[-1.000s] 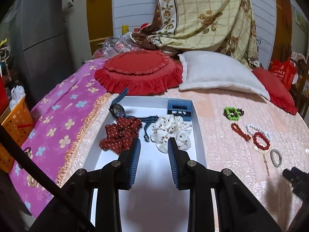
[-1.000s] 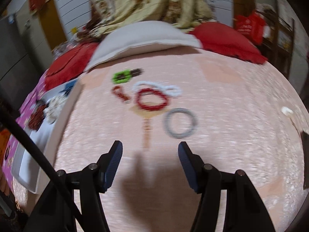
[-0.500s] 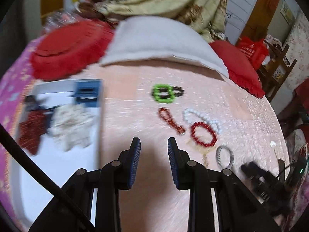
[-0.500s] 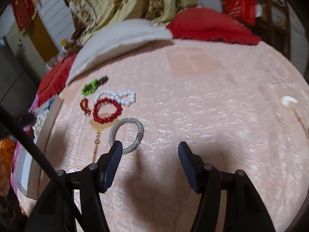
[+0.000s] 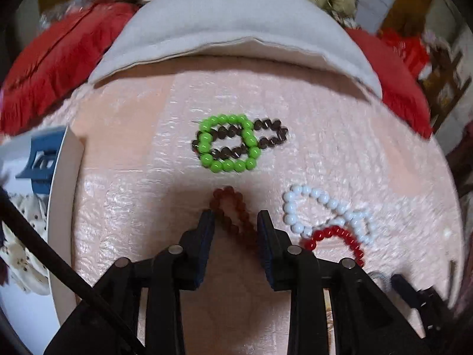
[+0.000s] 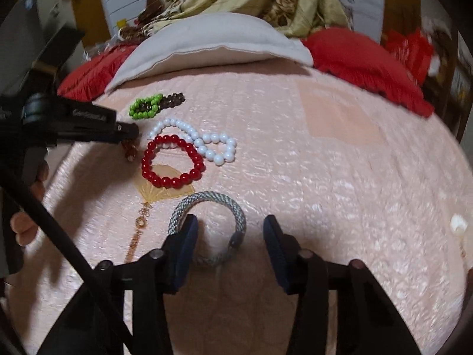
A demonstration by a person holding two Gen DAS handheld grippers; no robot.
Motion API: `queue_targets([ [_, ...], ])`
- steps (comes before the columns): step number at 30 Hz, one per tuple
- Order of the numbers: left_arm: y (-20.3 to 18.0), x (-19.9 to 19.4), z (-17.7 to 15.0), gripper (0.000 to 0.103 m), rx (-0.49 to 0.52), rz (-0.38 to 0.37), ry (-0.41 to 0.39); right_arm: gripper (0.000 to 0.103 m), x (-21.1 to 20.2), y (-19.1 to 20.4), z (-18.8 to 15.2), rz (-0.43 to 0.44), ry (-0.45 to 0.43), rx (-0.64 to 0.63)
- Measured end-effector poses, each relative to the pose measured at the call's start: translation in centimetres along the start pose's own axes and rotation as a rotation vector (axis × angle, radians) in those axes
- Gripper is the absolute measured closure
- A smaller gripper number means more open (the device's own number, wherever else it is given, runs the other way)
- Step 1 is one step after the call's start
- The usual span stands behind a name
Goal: Organize jewelry
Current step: 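Grasp the red bead strand with the left tool while the right grasps the silver bangle, then carry the red beads and silver bangle into the tray and release them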
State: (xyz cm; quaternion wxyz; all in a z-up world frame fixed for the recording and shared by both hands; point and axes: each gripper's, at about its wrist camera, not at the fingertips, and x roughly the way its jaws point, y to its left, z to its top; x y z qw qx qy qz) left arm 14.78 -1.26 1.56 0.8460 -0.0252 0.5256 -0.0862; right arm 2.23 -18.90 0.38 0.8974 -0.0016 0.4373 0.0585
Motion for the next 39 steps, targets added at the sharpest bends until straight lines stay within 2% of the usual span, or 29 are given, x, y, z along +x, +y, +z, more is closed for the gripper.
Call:
queue_targets([
  [1,-0.9,0.1,-0.2,0.086,0.058,0.039,-0.002,0.079,0.1,0.6,0.0,-0.025,-0.009,-0.028],
  [2,-1.5,0.1,-0.4,0.102,0.092,0.056,-0.004,0.09,0.1,1.2,-0.1,-0.032,-0.015,-0.051],
  [4,-1.9,-0.1,-0.8,0.103,0.103,0.043,0.0,0.095,0.0,1.6,0.0,-0.025,-0.016,-0.059],
  [10,-1.0,-4.4,-2.1,0.103,0.053,-0.09,-0.034,0.096,-2.0,0.4,0.3,0.096,-0.044,0.053],
  [16,1.3,-11.8,-4.0,0.103,0.041,-0.17,-0.132,0.096,-5.6,1.2,0.8,0.135,-0.094,0.068],
  [20,4.6,-15.6,-4.6,0.103,-0.008,-0.213,-0.185,0.096,-7.3,3.4,1.2,0.148,-0.104,0.041],
  [25,9.8,-18.2,-6.5,0.103,-0.08,-0.173,-0.232,0.096,-8.7,8.0,1.9,0.158,-0.107,-0.044],
  [29,15.4,-17.9,-8.0,0.103,-0.162,-0.127,-0.239,0.096,-9.1,12.5,2.9,0.198,-0.09,-0.112],
  [32,19.6,-16.5,-9.1,0.103,-0.24,-0.083,-0.214,0.096,-8.6,16.3,3.8,0.244,-0.063,-0.157],
  [36,24.5,-14.3,-10.4,0.103,-0.334,-0.073,-0.166,0.096,-7.0,21.9,4.6,0.307,-0.011,-0.211],
  [39,26.5,-12.9,-10.9,0.103,-0.357,-0.052,-0.132,0.096,-4.6,26.1,4.6,0.323,0.045,-0.26],
])
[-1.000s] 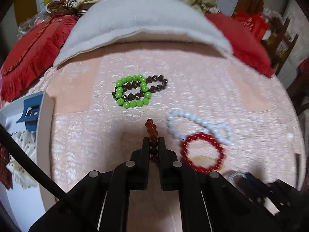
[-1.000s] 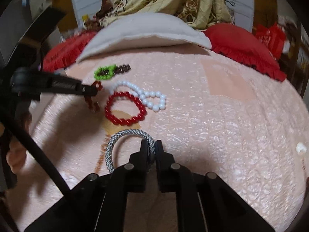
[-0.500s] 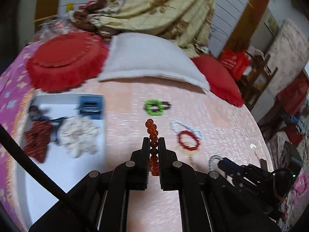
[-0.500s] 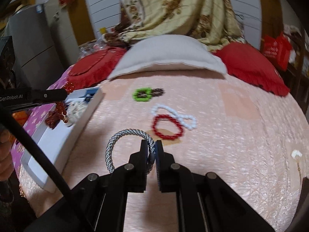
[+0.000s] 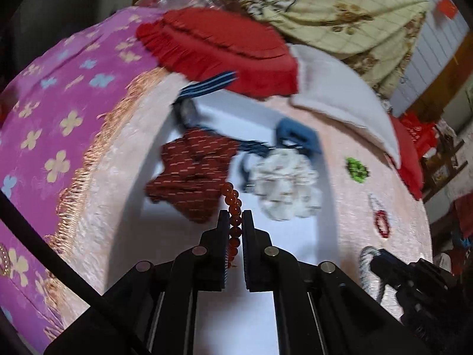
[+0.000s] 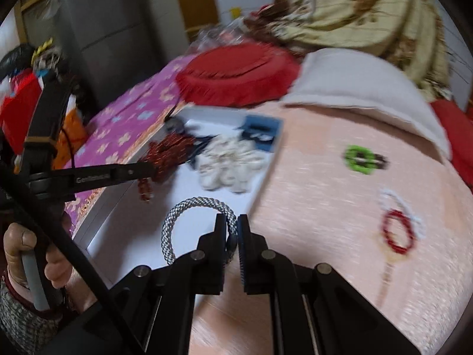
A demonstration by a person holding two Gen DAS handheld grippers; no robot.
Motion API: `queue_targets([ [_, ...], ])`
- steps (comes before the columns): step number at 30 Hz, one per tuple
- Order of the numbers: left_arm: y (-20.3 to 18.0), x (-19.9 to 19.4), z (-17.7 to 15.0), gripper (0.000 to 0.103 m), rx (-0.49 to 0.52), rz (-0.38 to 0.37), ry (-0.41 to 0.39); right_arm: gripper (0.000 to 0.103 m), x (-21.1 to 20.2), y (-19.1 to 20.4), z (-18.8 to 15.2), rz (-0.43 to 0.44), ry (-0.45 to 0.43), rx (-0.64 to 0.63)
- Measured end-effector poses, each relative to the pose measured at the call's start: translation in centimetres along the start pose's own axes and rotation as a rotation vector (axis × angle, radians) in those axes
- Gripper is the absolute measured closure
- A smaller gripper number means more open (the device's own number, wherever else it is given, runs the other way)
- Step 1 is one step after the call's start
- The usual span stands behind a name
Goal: Organize jewelry
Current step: 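Carry the red beads and silver bangle into the tray and release them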
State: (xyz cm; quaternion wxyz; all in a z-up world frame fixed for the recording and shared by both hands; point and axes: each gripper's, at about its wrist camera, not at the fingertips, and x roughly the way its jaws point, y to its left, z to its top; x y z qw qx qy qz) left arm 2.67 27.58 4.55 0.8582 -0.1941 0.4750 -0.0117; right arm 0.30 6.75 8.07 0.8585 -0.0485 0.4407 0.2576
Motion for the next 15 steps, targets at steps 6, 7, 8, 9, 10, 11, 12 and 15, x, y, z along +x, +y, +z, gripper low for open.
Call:
queue_targets([
  [6,2.1,2.0,-0.1,0.103,-0.018,0.065,0.08,0.096,5.3,2.5,0.8,-0.019,0.076,-0.024],
  [7,2.4,2.3,-0.1,0.103,-0.023,0.056,0.089,0.096,6.1,2.7,1.0,-0.03,0.087,-0.025],
  [8,2.6,2.7,0.0,0.103,-0.03,0.049,0.096,0.096,6.8,2.7,1.2,-0.038,0.095,-0.023],
  [9,2.9,3.0,0.1,0.103,-0.039,0.04,0.098,0.096,7.1,2.7,1.3,-0.043,0.1,-0.021],
  [10,3.0,3.1,0.3,0.103,-0.046,0.027,0.091,0.096,7.6,2.4,1.5,-0.048,0.106,-0.017],
  [11,3.0,3.3,0.6,0.103,-0.05,0.011,0.09,0.096,8.1,2.3,1.8,-0.054,0.11,-0.01],
  [12,3.0,3.4,0.7,0.103,-0.057,0.001,0.087,0.096,8.5,2.2,2.1,-0.057,0.115,-0.002],
  [15,3.0,3.9,1.7,0.103,-0.071,-0.015,0.077,0.096,9.5,2.1,2.8,-0.067,0.121,0.01],
])
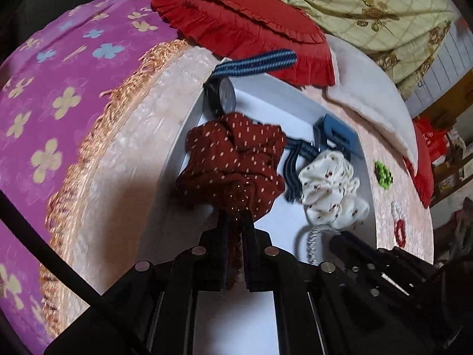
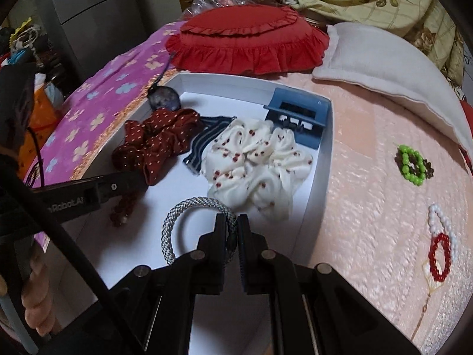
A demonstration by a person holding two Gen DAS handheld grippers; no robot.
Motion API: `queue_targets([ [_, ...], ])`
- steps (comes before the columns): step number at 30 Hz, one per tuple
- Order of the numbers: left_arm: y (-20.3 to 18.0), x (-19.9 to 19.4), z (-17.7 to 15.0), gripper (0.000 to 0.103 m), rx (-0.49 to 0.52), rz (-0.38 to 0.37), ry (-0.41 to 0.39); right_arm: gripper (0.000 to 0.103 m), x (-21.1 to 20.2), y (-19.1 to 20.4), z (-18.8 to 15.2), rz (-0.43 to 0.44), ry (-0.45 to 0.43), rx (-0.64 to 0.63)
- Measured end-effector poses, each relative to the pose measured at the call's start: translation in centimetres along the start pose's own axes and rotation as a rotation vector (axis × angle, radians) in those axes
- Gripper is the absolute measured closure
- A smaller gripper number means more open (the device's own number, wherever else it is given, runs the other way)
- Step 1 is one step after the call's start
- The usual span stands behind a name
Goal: Organize jewelry
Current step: 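Carry the red beads and silver bangle into the tray and release them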
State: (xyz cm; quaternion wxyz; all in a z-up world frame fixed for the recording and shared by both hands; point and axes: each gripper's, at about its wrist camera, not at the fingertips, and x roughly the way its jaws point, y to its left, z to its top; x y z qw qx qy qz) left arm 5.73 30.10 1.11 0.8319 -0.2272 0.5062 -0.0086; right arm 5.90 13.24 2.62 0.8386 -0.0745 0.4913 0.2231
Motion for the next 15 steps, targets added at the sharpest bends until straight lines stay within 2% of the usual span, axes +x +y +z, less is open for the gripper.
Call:
queue_targets([
  [4,-0.2,0.3,0.7,0.103,-0.011,-0.001,-0.015,0.095,1.2,-0.2,1.1,-0.021,0.007,0.016],
  [7,-0.6,-0.4,0.4,0.103,0.005,-0.034,-0.002,0.095,1.2,-0.5,1.0,0.022,0.017,0.058],
  [9,-1.0,-1.5,0.0,0.095,0.029,-0.064,-0.022,0.09,0.7,-0.3,0.3,0.047,0.02,0.074],
  [11,-1.3,-2.6,-0.5,0.092,0.051,-0.079,-0.046,0.077,0.7,0.0,-0.1,0.063,0.027,0.074],
  [13,-1.7,-3.6,-1.0,0.089,0.074,-0.094,-0.071,0.069,0.4,0.3,-0.5,0.07,0.027,0.075],
  [15,-2.2,-4.2,-1.3,0.087,0.1,-0.087,-0.096,0.068,-0.2,0.2,-0.7,0.077,0.017,0.084],
])
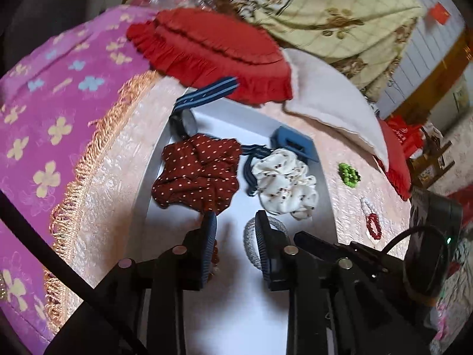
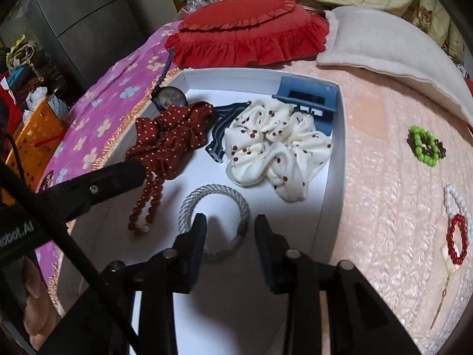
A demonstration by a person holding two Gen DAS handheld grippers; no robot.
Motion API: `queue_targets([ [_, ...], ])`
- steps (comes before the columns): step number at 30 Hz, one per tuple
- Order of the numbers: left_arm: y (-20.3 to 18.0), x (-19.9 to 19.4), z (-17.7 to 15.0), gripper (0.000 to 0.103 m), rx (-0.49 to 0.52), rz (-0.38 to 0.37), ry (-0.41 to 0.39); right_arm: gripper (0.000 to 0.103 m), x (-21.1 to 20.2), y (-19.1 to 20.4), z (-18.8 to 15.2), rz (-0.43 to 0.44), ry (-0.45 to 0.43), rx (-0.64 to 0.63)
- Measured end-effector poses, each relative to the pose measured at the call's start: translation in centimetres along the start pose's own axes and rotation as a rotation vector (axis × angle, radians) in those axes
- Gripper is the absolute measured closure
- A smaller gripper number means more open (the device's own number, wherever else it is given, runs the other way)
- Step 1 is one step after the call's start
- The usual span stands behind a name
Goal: Organize jewelry
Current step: 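Carry the red beads and silver bangle into the tray and release them, then grasp the green bead bracelet with the right tool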
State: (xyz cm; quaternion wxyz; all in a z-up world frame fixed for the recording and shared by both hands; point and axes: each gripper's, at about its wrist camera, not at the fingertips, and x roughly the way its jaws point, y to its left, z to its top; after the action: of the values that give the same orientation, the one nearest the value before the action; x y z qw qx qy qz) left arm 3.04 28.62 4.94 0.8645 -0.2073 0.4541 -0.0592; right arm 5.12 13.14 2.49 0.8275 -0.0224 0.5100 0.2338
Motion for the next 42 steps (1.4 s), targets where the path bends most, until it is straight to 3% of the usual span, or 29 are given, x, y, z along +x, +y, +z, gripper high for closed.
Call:
queue_targets([
  [6,-1.5,-1.2,-0.5,0.087,0.077,0.18,-0.101,0.058,-5.0,-1.8,-1.7,0.05,-0.081,0.055],
  [10,-1.8,-2.1,-0.7,0.087,0.068,0.228,-0.154,0.056,-7.6,-4.0,-3.6,0.029,-0.121,0.097],
  [16,-2.1,-3.0,-1.1,0.087,0.081,0.296,-0.215,0.055,-8.3,-7.2,-5.3,0.017,-0.134,0.197],
  [34,-3.5,-2.0,-1.6,0.087,0.128,0.327,-0.205,0.055,-8.8,-14.0,-7.5,-0.043,-0.149,0.329],
  [39,-3.8,-2.3,-1.7,0.087,0.12,0.313,-0.218,0.055,-10.3,-16.7,-6.2,-0.124,-0.195,0.332],
  [42,-4.1,-2.5,-1.8,0.087,0.116,0.285,-0.225,0.055,-11.2,-19.6,-3.7,-0.209,-0.231,0.347],
])
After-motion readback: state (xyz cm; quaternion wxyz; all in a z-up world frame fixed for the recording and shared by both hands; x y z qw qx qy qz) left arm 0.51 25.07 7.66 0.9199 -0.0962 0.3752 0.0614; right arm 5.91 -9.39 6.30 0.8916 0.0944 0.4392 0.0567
